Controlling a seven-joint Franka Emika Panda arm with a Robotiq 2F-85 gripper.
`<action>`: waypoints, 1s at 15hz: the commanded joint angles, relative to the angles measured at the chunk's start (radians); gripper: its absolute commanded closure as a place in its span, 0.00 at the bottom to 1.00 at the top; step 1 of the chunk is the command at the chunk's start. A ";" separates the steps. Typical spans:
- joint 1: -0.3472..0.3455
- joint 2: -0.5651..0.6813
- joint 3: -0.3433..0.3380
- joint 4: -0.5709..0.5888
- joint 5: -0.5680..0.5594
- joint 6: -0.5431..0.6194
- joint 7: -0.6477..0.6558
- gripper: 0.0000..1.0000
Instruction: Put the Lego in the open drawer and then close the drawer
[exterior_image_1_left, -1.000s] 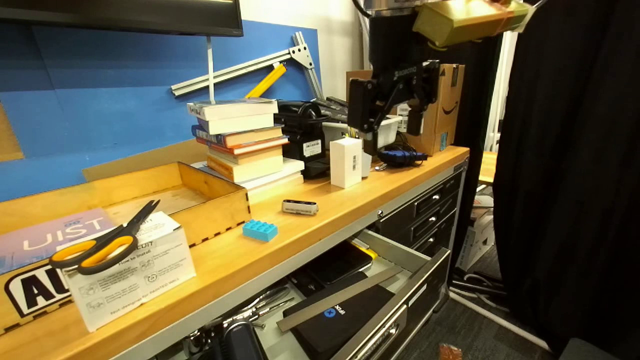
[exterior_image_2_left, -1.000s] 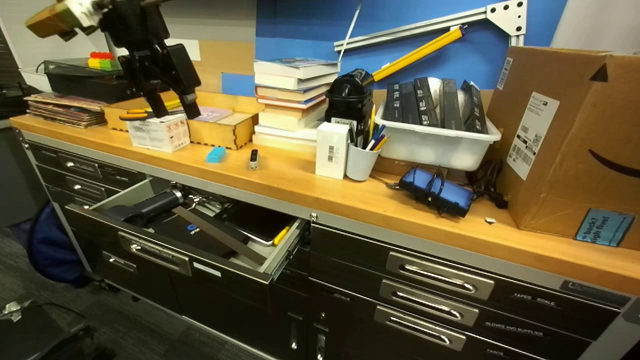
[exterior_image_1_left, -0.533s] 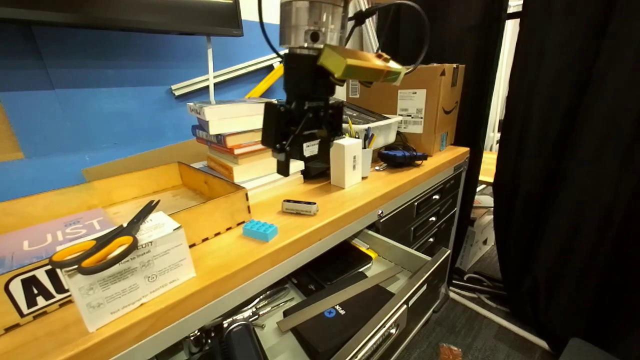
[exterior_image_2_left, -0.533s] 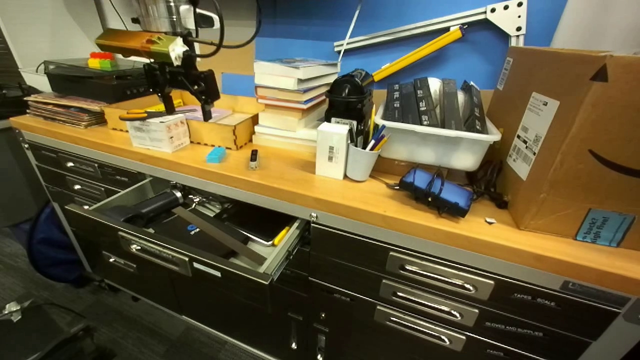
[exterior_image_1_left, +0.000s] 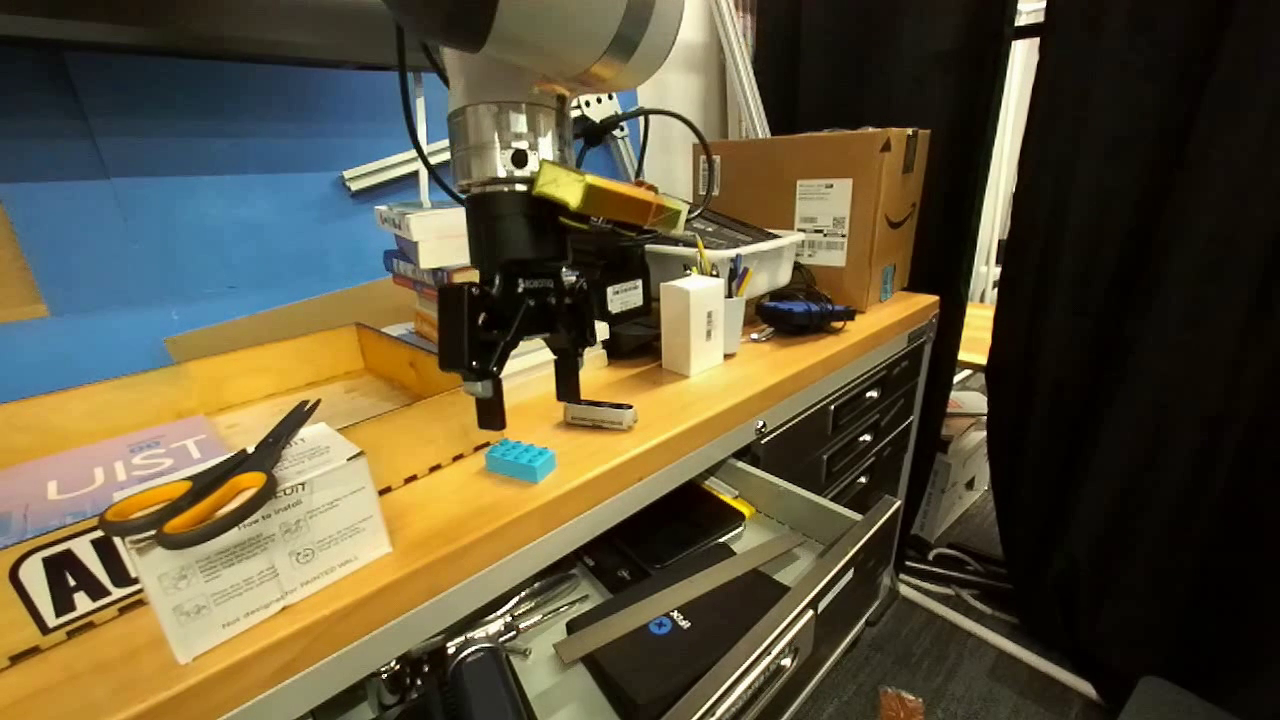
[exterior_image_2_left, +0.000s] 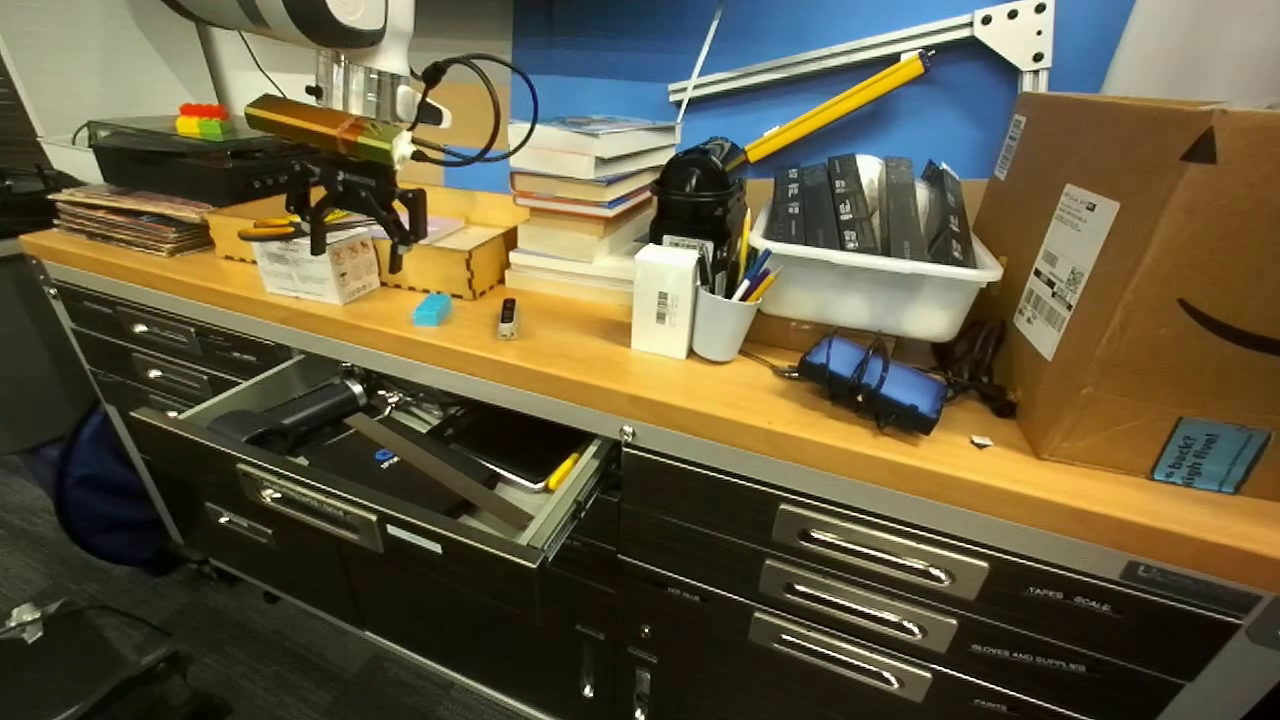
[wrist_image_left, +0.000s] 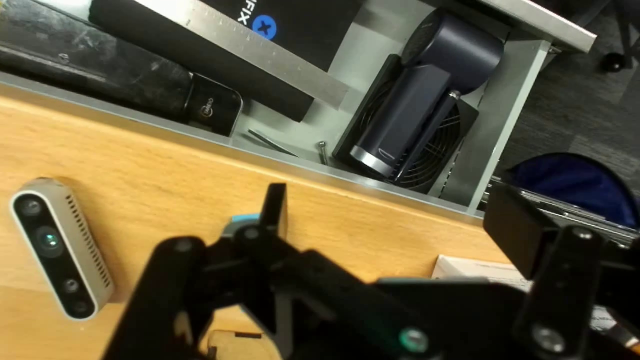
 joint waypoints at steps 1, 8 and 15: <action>0.021 0.100 0.011 0.103 -0.075 -0.009 0.023 0.00; 0.049 0.200 -0.006 0.132 -0.212 0.155 0.127 0.00; 0.050 0.237 -0.013 0.132 -0.280 0.210 0.192 0.34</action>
